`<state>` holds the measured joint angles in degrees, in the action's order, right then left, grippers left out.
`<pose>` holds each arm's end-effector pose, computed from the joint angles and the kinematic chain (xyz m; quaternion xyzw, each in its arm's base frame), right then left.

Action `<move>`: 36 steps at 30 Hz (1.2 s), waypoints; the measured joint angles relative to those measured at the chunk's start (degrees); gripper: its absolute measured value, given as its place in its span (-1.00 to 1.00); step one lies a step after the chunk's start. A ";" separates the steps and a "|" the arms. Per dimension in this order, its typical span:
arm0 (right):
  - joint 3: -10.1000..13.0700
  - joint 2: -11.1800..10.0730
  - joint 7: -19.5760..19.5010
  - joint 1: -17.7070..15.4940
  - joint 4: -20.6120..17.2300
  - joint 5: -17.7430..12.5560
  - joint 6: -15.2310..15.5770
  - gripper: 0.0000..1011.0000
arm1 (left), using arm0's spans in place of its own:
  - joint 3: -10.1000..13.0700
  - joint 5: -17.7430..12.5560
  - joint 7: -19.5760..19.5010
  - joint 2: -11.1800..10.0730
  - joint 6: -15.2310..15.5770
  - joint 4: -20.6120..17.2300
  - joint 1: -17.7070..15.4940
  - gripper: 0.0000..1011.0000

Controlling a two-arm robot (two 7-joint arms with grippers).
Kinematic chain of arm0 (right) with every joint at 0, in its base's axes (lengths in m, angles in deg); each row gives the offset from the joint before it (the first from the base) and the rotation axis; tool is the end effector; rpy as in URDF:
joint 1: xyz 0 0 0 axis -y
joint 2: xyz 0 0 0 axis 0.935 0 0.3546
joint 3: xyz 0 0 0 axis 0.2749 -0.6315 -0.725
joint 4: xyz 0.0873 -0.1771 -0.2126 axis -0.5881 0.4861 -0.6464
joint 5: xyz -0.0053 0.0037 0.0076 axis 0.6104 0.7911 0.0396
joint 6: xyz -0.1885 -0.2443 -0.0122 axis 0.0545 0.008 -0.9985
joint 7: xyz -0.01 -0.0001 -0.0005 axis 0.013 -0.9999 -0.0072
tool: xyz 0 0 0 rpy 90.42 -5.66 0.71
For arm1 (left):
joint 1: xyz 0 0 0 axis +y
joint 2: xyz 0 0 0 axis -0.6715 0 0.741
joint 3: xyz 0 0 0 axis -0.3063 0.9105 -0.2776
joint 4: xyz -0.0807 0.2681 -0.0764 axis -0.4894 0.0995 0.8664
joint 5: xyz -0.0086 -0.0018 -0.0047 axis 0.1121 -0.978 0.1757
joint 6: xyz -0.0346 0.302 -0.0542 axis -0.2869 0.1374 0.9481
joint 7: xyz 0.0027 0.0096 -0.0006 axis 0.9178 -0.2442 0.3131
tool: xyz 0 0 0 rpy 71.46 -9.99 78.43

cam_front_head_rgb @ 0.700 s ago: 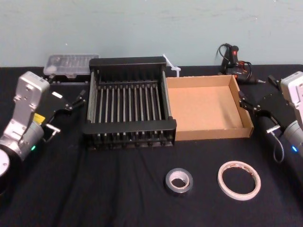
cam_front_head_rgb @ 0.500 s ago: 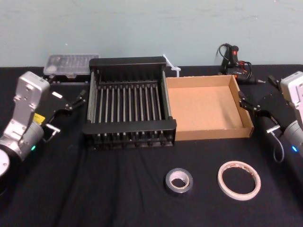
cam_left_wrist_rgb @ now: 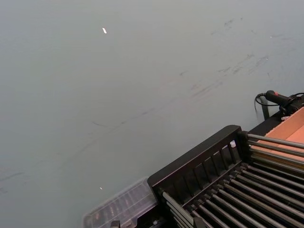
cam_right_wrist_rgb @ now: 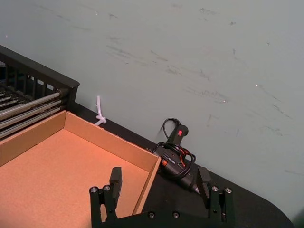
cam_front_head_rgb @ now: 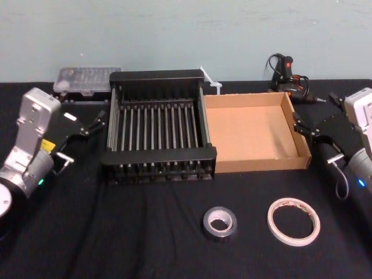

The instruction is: Pick up the white tape and place it into the black box , Pick up the silver tape and place it into the brown box.

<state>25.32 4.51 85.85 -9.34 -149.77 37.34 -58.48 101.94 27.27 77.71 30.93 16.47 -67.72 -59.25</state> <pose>0.3581 -0.0828 -0.3022 -0.1414 -0.1324 -0.5799 0.7913 0.3580 0.0827 -0.3023 0.1416 -0.1325 0.5799 0.7913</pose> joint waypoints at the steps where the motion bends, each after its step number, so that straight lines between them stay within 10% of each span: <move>1: 0.00 0.00 0.00 0.00 0.00 0.00 0.00 0.98 | 0.00 0.00 0.00 0.00 0.00 0.00 0.00 0.98; 36: 1.94 -0.03 1.76 -0.79 -1.14 0.14 1.02 0.98 | 0.00 0.00 0.00 0.00 0.00 0.00 0.00 0.98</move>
<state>27.25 4.49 87.62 -10.13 -150.91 37.47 -57.46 101.94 27.27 77.71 30.94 16.47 -67.72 -59.25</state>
